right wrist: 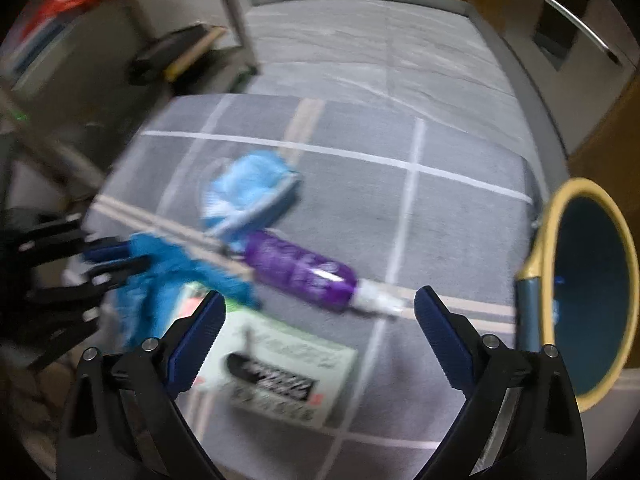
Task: Collect trash
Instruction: 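Grasp the blue crumpled plastic with the left tool while the right tool grasps the green medicine box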
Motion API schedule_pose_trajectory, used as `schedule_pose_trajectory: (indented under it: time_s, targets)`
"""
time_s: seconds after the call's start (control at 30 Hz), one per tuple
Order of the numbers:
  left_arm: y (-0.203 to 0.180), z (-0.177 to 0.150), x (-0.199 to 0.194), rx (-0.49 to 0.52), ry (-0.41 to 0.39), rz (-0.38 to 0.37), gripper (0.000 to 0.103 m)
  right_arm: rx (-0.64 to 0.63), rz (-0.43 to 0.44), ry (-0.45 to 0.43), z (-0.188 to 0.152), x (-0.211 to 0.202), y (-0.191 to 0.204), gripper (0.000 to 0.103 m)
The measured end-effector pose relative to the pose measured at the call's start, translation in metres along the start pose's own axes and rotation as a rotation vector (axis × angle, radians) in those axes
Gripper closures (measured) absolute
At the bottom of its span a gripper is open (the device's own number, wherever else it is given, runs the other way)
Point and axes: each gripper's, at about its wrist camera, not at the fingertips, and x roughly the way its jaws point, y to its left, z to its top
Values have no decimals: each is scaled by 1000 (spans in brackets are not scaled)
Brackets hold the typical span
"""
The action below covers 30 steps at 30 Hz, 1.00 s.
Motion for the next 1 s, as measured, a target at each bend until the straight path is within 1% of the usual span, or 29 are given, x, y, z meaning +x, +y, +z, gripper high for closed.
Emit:
schedule_pose_trajectory:
  time_s: [0.07,0.13,0.27,0.4,0.53,0.6,0.67,0.73,0.77,0.8,0.83,0.9,0.93,1.0]
  targets:
    - [1,2,3,3,7,6,92,-69,25,-5,-4,-8,15,8]
    - [4,4,5,-9,11,3,92,-141,-3,-5,-13,-14,32,8]
    - [7,6,5,-40,14,-19,92,-190,-28,0,-31,-19,55,8]
    - [8,6,8,-43,26,-27,92,-174,-61,-5,-45,-18,74,8]
    - [7,4,9,-45,34,-37,92,-136,-150,-13,-57,-13,87,8]
    - [8,3,9,-51,36,-46,92,-125,-174,-19,-61,-11,89,8]
    - [9,2,9,-61,40,-54,92,-110,-180,-12,-66,-8,91,8]
    - [10,1,9,-70,43,-57,92,-137,-210,11,-71,1,96,9]
    - [10,1,9,-73,44,-60,92,-162,-233,22,-74,6,98,10]
    - [10,1,9,-74,45,-61,92,-182,-253,29,-76,10,100,13]
    - [10,1,10,-72,46,-61,92,-209,-288,41,-77,17,101,14]
    - [10,1,10,-68,47,-60,92,-217,-321,58,-79,27,100,22]
    - [10,1,10,-69,49,-62,92,-215,-333,66,-79,33,99,23]
    - [9,1,11,-67,52,-65,92,-221,-339,73,-78,39,96,31]
